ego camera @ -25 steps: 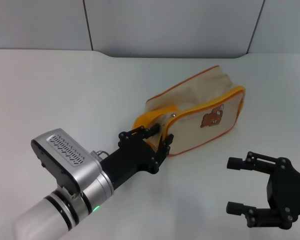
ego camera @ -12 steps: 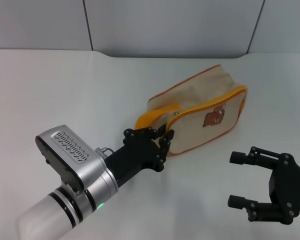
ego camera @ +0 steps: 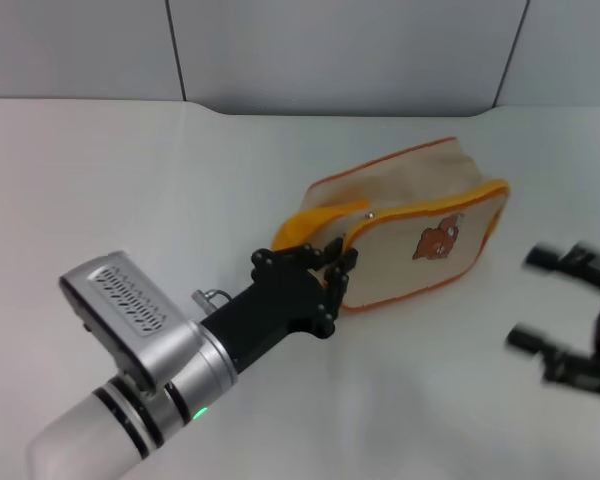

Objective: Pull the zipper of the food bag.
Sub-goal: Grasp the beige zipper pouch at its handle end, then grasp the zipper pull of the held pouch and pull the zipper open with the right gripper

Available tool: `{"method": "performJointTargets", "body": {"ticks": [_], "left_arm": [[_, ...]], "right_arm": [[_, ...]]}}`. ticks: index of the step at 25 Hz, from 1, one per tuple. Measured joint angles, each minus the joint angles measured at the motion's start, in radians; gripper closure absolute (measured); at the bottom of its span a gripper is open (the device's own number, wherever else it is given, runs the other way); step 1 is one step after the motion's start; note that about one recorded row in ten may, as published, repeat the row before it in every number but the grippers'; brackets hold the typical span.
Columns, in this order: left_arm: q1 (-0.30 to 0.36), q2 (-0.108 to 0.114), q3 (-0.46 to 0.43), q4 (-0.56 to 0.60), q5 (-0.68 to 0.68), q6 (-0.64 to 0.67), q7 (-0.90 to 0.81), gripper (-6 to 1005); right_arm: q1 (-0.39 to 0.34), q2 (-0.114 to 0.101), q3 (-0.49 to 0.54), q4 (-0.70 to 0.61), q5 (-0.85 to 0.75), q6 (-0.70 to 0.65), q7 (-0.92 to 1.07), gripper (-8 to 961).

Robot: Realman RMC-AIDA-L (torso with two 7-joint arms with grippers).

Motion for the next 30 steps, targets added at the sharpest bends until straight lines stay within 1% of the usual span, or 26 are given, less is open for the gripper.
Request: {"method": "performJointTargets", "body": {"ticks": [2, 4, 7, 8, 12, 13, 14, 15, 17, 19, 21, 22, 23, 26, 30], "left_arm": [[0.000, 0.001, -0.004, 0.013, 0.000, 0.026, -0.002, 888], [-0.003, 0.003, -0.007, 0.023, 0.000, 0.045, -0.003, 888], [-0.003, 0.007, -0.011, 0.029, 0.010, 0.098, 0.003, 887], [-0.003, 0.009, -0.017, 0.035, 0.017, 0.126, 0.003, 887], [-0.003, 0.010, -0.059, 0.080, 0.064, 0.229, 0.003, 887], [-0.005, 0.011, -0.069, 0.091, 0.077, 0.252, 0.003, 887], [-0.006, 0.014, -0.082, 0.105, 0.097, 0.286, 0.005, 887], [-0.007, 0.015, -0.086, 0.111, 0.104, 0.300, 0.006, 887], [-0.009, 0.018, -0.117, 0.149, 0.149, 0.380, 0.008, 888], [-0.015, 0.020, -0.150, 0.185, 0.179, 0.431, 0.007, 891], [-0.020, 0.020, -0.170, 0.208, 0.189, 0.448, 0.004, 893], [-0.022, 0.020, -0.176, 0.217, 0.192, 0.452, 0.001, 893], [-0.024, 0.020, -0.178, 0.225, 0.192, 0.453, 0.000, 893], [-0.025, 0.023, -0.177, 0.235, 0.192, 0.461, 0.004, 893], [-0.025, 0.028, -0.175, 0.236, 0.193, 0.470, 0.004, 894]], "right_arm": [[-0.019, 0.006, 0.061, 0.002, 0.041, 0.001, -0.005, 142], [-0.037, 0.019, 0.132, 0.008, 0.097, 0.028, -0.011, 143], [-0.052, 0.039, 0.225, 0.037, 0.178, 0.098, -0.037, 143], [-0.054, 0.042, 0.250, 0.061, 0.198, 0.127, -0.062, 143], [-0.045, 0.043, 0.307, 0.184, 0.233, 0.212, -0.239, 143], [-0.030, 0.045, 0.321, 0.241, 0.234, 0.239, -0.343, 143], [-0.030, 0.045, 0.321, 0.241, 0.234, 0.239, -0.343, 143], [-0.021, 0.046, 0.326, 0.271, 0.234, 0.250, -0.394, 143], [0.005, 0.046, 0.333, 0.331, 0.235, 0.279, -0.477, 142], [0.036, 0.046, 0.333, 0.381, 0.235, 0.316, -0.561, 142], [0.070, 0.047, 0.333, 0.424, 0.235, 0.344, -0.649, 142], [0.101, 0.048, 0.337, 0.454, 0.236, 0.354, -0.714, 142], [0.101, 0.048, 0.337, 0.454, 0.236, 0.354, -0.714, 142], [0.148, 0.049, 0.328, 0.465, 0.228, 0.371, -0.743, 142], [0.211, 0.049, 0.299, 0.460, 0.213, 0.464, -0.756, 142]]}}
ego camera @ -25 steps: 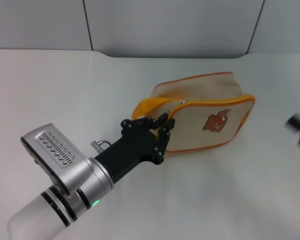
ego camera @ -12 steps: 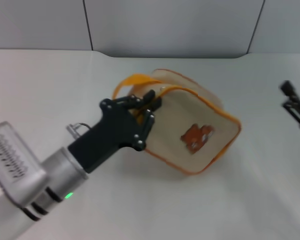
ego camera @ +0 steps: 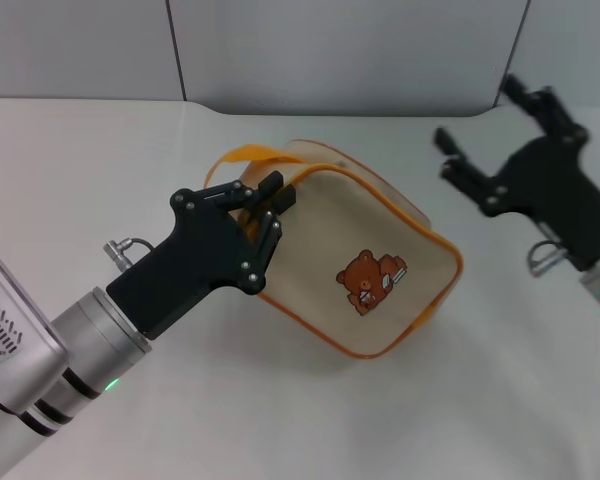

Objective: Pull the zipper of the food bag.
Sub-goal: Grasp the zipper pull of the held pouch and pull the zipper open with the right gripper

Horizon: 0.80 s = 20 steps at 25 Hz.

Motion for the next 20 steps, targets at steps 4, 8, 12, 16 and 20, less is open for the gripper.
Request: {"method": "performJointTargets", "body": {"ticks": [4, 8, 12, 16, 20], "left_arm": [[0.000, 0.000, -0.004, 0.003, 0.000, 0.003, 0.001, 902], [-0.005, -0.004, -0.005, 0.015, 0.000, 0.005, 0.011, 903], [-0.011, -0.006, -0.005, 0.019, 0.000, 0.002, 0.015, 905], [-0.017, -0.011, -0.005, 0.034, 0.000, 0.003, 0.020, 906], [-0.018, -0.014, 0.002, 0.037, 0.000, 0.003, 0.038, 908]], "right_arm": [[0.023, 0.000, -0.067, 0.004, -0.003, 0.036, -0.061, 143], [0.021, 0.000, -0.191, 0.000, -0.003, 0.037, -0.137, 143], [0.020, 0.000, -0.231, -0.003, -0.003, 0.037, -0.161, 143], [0.026, 0.000, -0.257, -0.001, -0.004, 0.033, -0.174, 144], [0.034, 0.000, -0.267, 0.002, -0.004, 0.031, -0.176, 144]]}}
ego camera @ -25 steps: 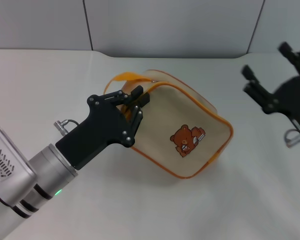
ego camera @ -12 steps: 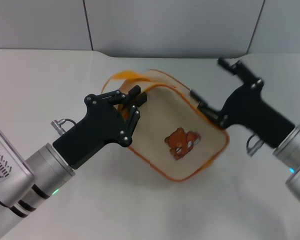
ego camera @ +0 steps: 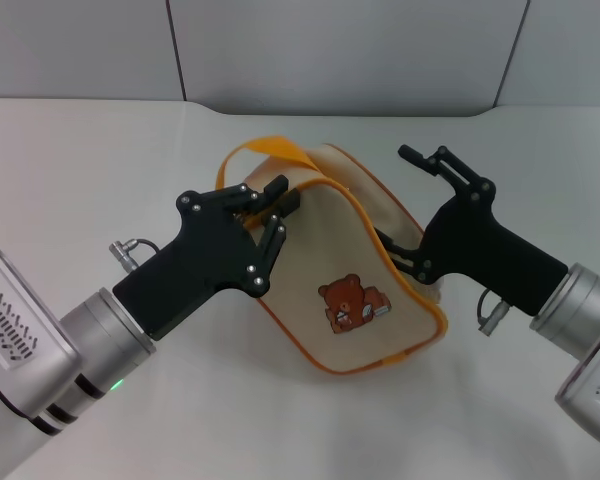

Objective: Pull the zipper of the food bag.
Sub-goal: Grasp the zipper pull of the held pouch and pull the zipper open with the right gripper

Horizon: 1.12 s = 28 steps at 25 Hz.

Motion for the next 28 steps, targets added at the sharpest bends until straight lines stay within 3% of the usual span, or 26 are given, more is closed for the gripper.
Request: {"method": "performJointTargets", "body": {"ticks": [10, 21, 28], "left_arm": [[0.000, -0.004, 0.001, -0.001, 0.002, 0.001, 0.003, 910], [0.000, -0.004, 0.003, -0.003, 0.002, 0.002, 0.003, 923], [-0.002, -0.004, 0.001, -0.005, 0.002, -0.002, 0.003, 939]], "right_arm": [[0.016, 0.002, 0.007, 0.022, 0.001, -0.015, -0.005, 162], [0.039, 0.003, 0.002, 0.066, 0.000, -0.001, -0.103, 581], [0.043, 0.003, -0.003, 0.079, 0.000, 0.027, -0.125, 738]]}}
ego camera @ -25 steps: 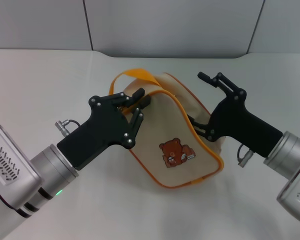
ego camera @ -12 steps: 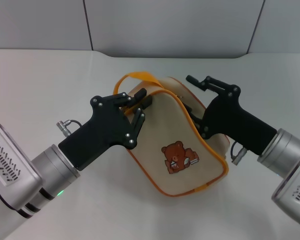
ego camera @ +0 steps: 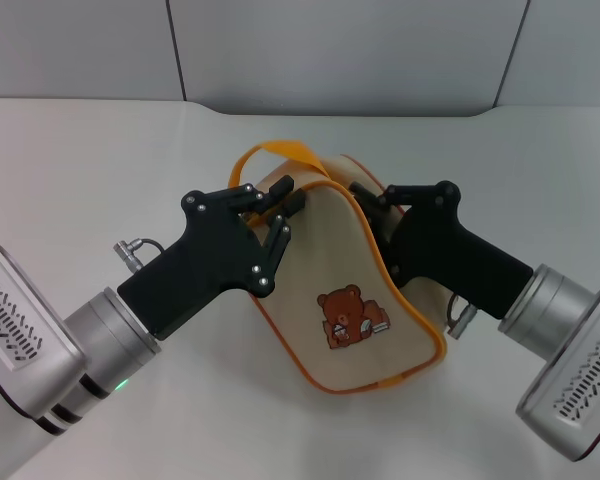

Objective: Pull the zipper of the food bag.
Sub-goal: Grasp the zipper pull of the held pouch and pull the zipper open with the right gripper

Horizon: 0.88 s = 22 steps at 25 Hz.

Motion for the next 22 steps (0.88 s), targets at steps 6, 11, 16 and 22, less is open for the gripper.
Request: {"method": "performJointTargets", "body": {"ticks": [6, 11, 16, 22], "left_arm": [[0.000, 0.000, -0.003, 0.000, 0.000, 0.000, 0.000, 952], [0.000, 0.000, -0.004, 0.001, 0.000, -0.001, 0.000, 963], [0.000, 0.000, -0.006, 0.004, -0.002, -0.004, 0.000, 975], [0.000, 0.000, -0.007, 0.005, -0.006, -0.013, 0.000, 988]], "right_arm": [[-0.036, 0.000, -0.001, 0.019, 0.000, -0.022, -0.057, 869], [-0.120, 0.000, 0.001, 0.028, 0.000, -0.050, -0.061, 955], [-0.264, -0.005, 0.000, 0.015, 0.000, -0.139, -0.061, 955], [-0.382, -0.006, 0.007, -0.022, 0.001, -0.174, -0.061, 955]]}}
